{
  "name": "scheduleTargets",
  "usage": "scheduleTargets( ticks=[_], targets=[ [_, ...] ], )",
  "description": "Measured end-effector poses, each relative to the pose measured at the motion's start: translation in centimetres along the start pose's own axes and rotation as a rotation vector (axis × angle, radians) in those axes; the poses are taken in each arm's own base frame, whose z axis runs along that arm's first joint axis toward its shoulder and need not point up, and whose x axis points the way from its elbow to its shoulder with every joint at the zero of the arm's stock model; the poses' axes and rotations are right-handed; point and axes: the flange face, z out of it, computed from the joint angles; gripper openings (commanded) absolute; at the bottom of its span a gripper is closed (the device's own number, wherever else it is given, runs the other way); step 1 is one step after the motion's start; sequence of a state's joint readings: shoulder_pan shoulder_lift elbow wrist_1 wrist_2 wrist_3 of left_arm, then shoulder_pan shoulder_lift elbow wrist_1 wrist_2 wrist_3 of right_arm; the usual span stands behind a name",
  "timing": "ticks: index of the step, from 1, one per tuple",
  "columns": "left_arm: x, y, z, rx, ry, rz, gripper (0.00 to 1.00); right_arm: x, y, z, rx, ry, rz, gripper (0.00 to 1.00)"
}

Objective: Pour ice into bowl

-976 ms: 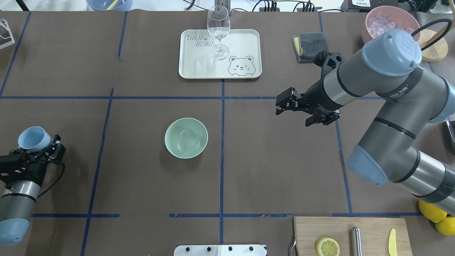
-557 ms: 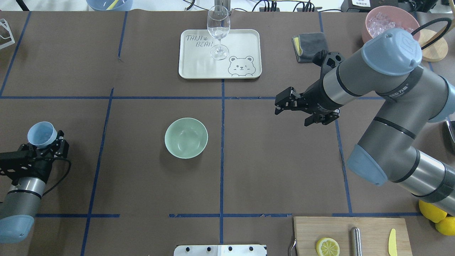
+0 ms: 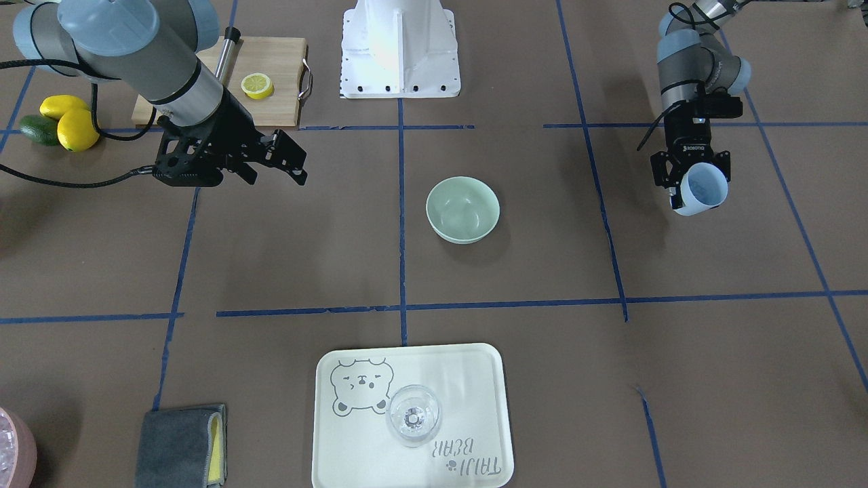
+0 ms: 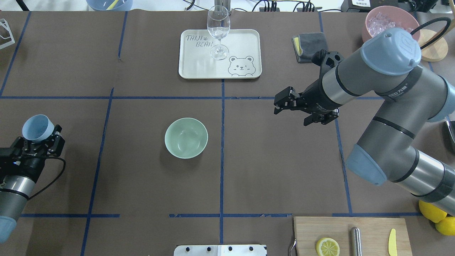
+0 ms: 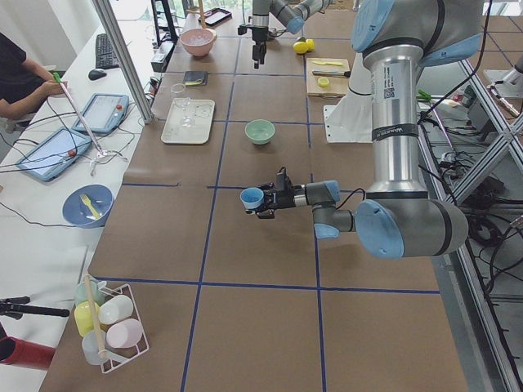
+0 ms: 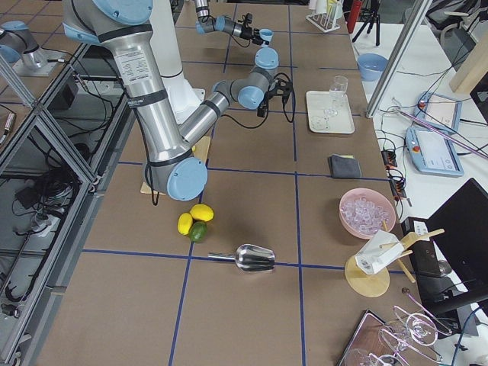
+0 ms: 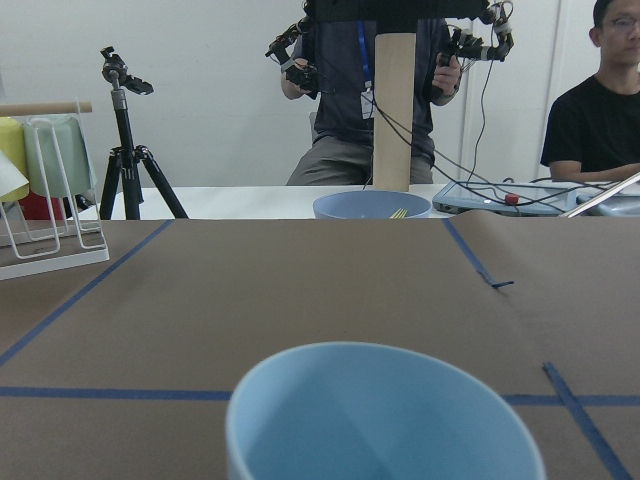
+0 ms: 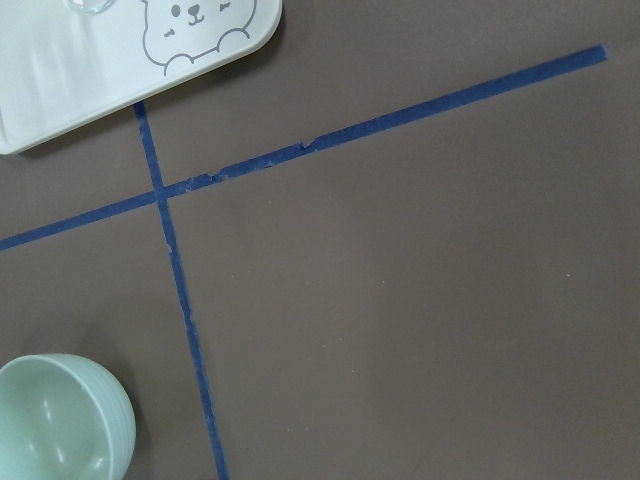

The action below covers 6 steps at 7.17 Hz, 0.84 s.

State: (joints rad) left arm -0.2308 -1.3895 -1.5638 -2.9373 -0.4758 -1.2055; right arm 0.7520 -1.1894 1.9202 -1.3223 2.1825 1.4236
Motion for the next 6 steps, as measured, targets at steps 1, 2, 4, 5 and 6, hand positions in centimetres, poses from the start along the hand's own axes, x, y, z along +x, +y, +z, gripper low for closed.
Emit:
scheduleTargets(
  ticks=[1, 2, 4, 5, 6],
  targets=[
    [2.1, -1.8, -0.5, 0.016, 0.039, 0.023, 0.00, 0.2, -0.4, -0.6, 0.007, -0.005, 0.005, 1.00],
    [5.0, -3.6, -0.9, 0.037, 0.077, 0.083, 0.00, 0.5, -1.1, -1.4, 0.019, -0.008, 0.012, 1.00],
    [14.0, -5.6, -0.6, 0.085, 0.138, 0.119, 0.00, 2.4, -2.6, -2.9, 0.051, -0.001, 0.025, 1.00],
    [17.8, -6.1, -0.3, 0.101, 0.139, 0.166, 0.00, 3.5, -3.3, -3.5, 0.066, 0.006, 0.028, 1.00],
    [20.9, -6.3, 0.0, 0.104, 0.123, 0.237, 0.00, 4.7, -3.8, -4.1, 0.079, 0.014, 0.033, 1.00]
  ],
)
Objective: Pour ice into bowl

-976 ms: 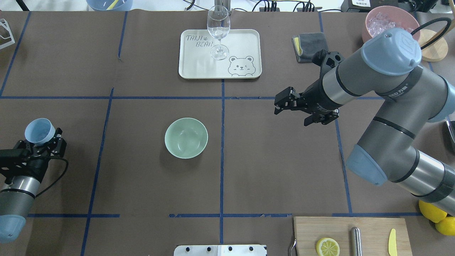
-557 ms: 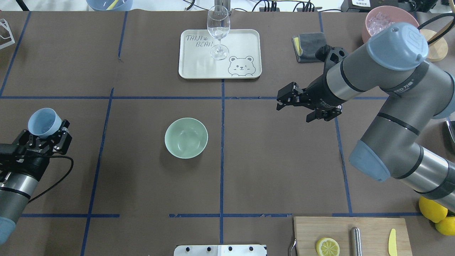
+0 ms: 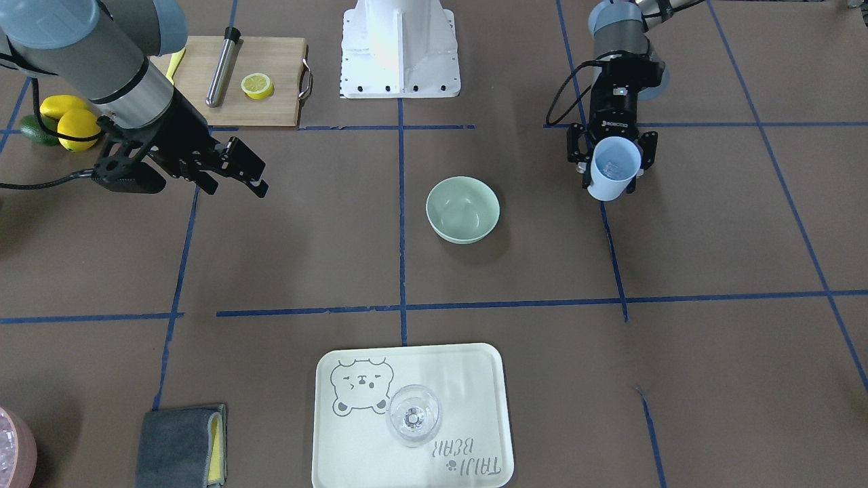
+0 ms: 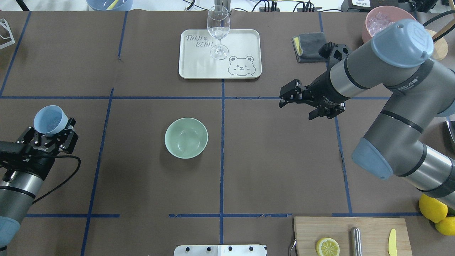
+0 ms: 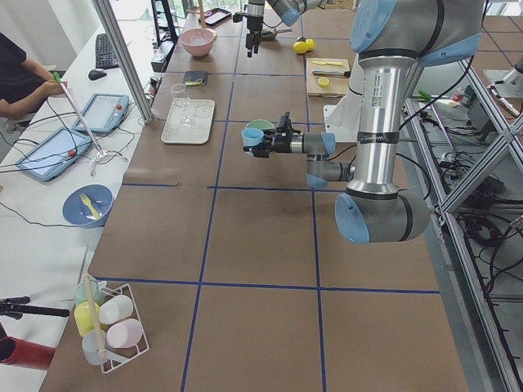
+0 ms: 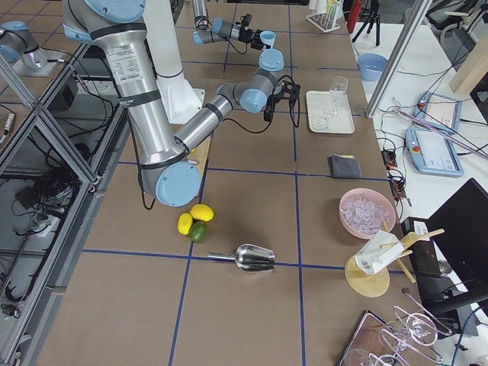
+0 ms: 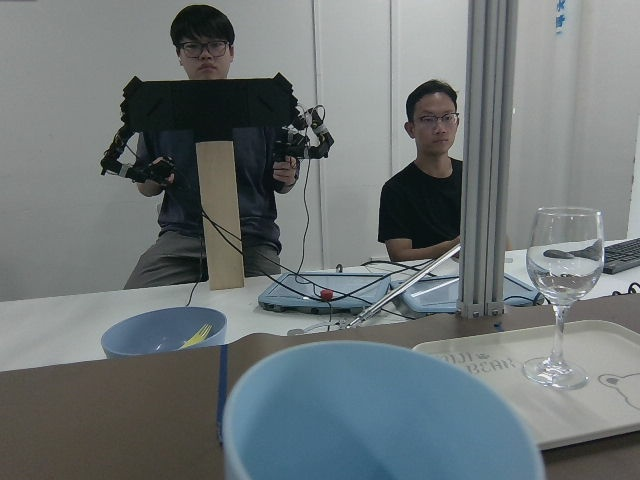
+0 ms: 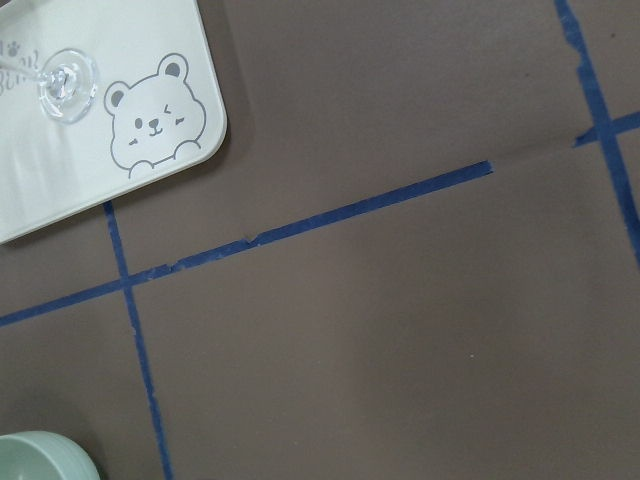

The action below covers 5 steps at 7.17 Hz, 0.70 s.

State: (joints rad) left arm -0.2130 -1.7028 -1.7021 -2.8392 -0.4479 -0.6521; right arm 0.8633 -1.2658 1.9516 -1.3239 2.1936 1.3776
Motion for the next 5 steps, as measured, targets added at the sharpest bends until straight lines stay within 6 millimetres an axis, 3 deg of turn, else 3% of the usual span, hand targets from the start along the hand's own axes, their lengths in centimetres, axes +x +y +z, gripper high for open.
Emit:
scheduleTargets(
  ticks=[2, 5],
  targets=[
    [4.9, -1.0, 1.3, -0.033, -0.025, 0.134, 0.00, 2.7, -0.4, -1.1, 0.018, 0.017, -0.006, 1.00],
    [10.2, -1.0, 1.4, -0.077, -0.007, 0.415, 0.00, 3.8, -0.5, -1.7, 0.026, 0.024, -0.014, 1.00]
  ],
)
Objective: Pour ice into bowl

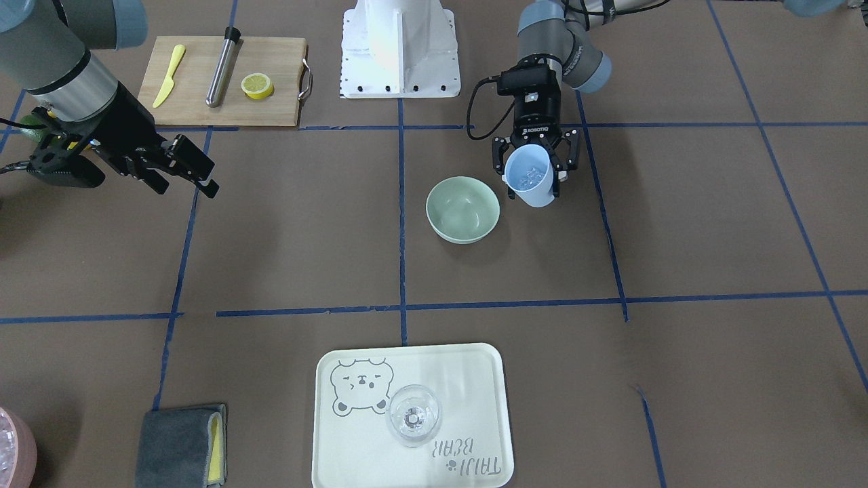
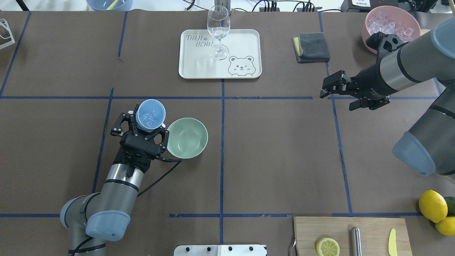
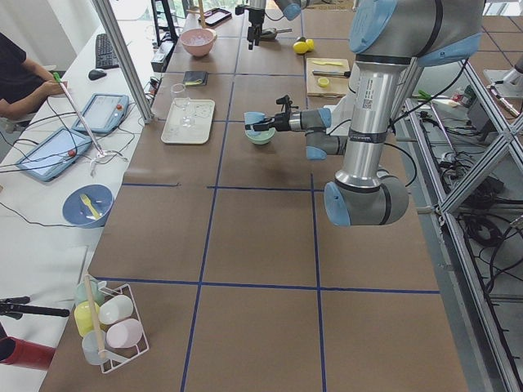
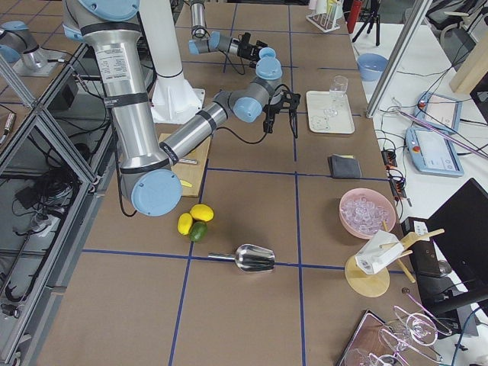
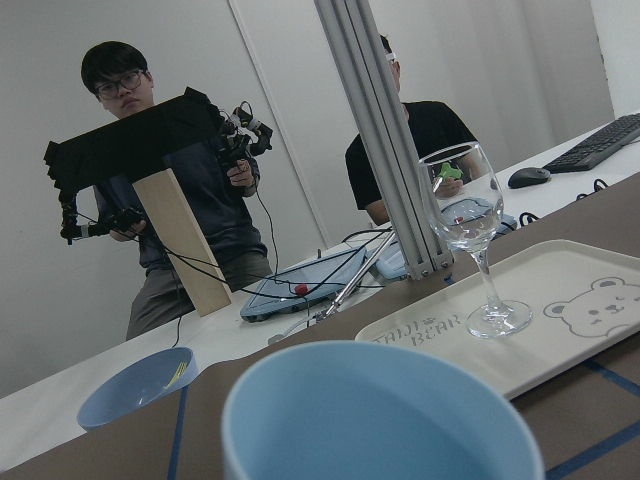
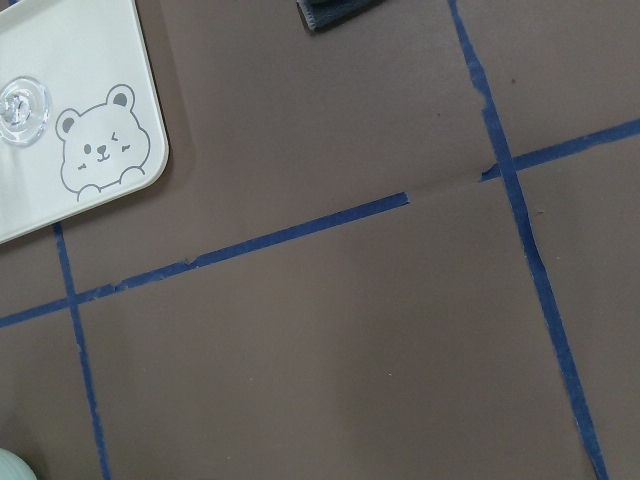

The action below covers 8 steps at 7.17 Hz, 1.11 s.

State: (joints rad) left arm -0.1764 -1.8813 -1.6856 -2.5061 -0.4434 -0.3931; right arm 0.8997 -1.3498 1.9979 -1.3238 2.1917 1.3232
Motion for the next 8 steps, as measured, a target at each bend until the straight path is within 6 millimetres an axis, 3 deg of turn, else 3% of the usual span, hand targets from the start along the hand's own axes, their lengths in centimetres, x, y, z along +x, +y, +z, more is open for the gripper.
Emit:
scheduleTargets(
  ticks=[3, 5, 8],
  targets=[
    [2.9, -1.0, -0.4, -0.012, 0.016, 0.380, 0.00, 0.0, 0.0, -0.1, 0.003, -0.002, -0.001, 1.00],
    [3.5, -2.4, -0.4, 0.000, 0.020, 0.625, 0.00, -0.1, -0.1, -0.2, 0.004, -0.003, -0.001, 1.00],
    [3.6, -2.8, -0.3, 0.006, 0.018, 0.948, 0.00, 0.0, -0.1, -0.2, 0.005, -0.002, 0.000, 1.00]
  ],
)
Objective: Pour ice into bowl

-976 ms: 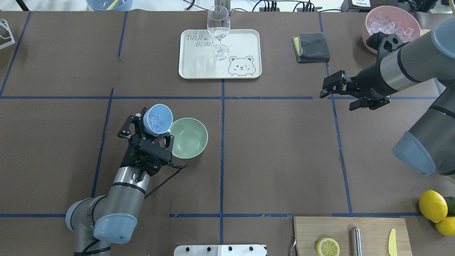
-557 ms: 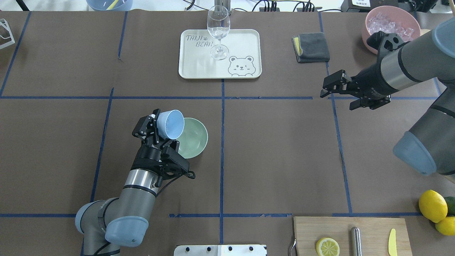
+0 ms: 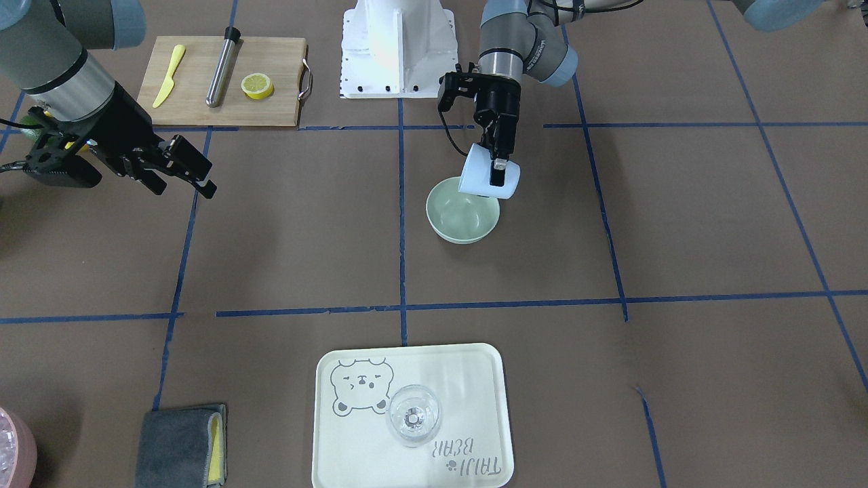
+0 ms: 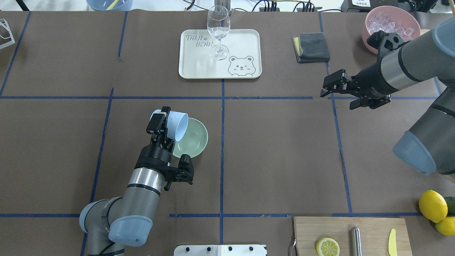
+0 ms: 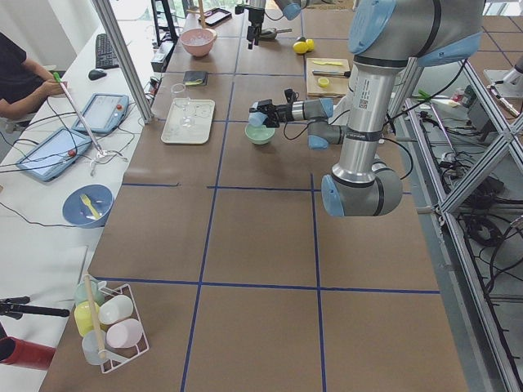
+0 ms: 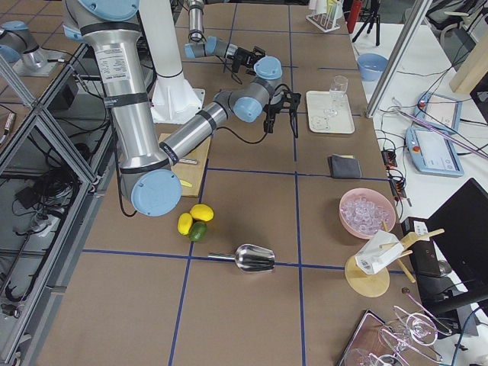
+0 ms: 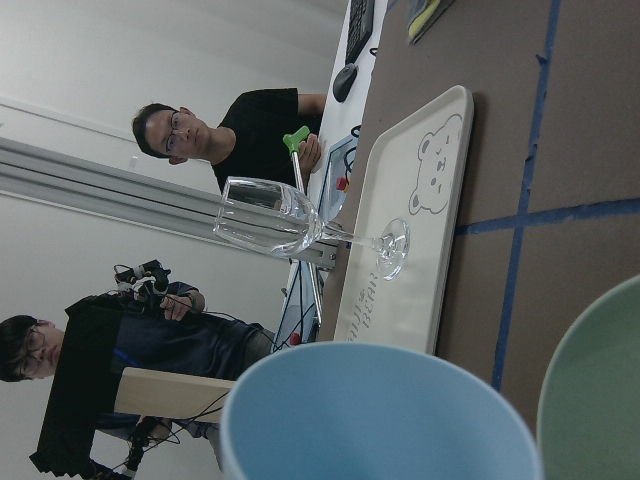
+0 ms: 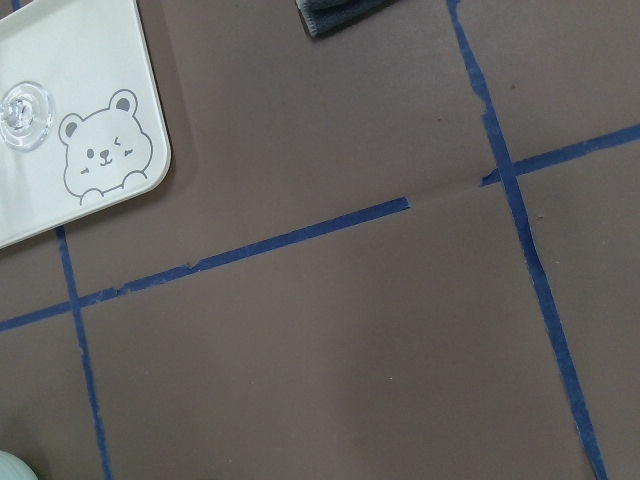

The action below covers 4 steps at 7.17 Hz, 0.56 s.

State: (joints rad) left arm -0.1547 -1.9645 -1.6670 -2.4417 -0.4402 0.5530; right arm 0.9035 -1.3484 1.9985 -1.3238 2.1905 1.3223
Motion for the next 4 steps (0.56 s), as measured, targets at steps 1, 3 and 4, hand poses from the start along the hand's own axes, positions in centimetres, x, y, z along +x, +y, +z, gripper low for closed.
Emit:
scheduleTargets(
  ticks=[1, 3, 4],
  targets=[
    [0.08, 0.03, 0.07, -0.001, 0.000, 0.106, 0.00, 0.00, 0.00, 0.00, 0.000, 0.000, 0.000, 1.00],
    [-0.07, 0.07, 0.15, -0.003, -0.001, 0.275, 0.00, -0.04, 0.02, -0.03, 0.000, -0.001, -0.001, 1.00],
    [-0.06, 0.10, 0.20, -0.005, -0.001, 0.332, 0.00, -0.10, 0.06, -0.04, 0.000, -0.002, -0.002, 1.00]
  ],
)
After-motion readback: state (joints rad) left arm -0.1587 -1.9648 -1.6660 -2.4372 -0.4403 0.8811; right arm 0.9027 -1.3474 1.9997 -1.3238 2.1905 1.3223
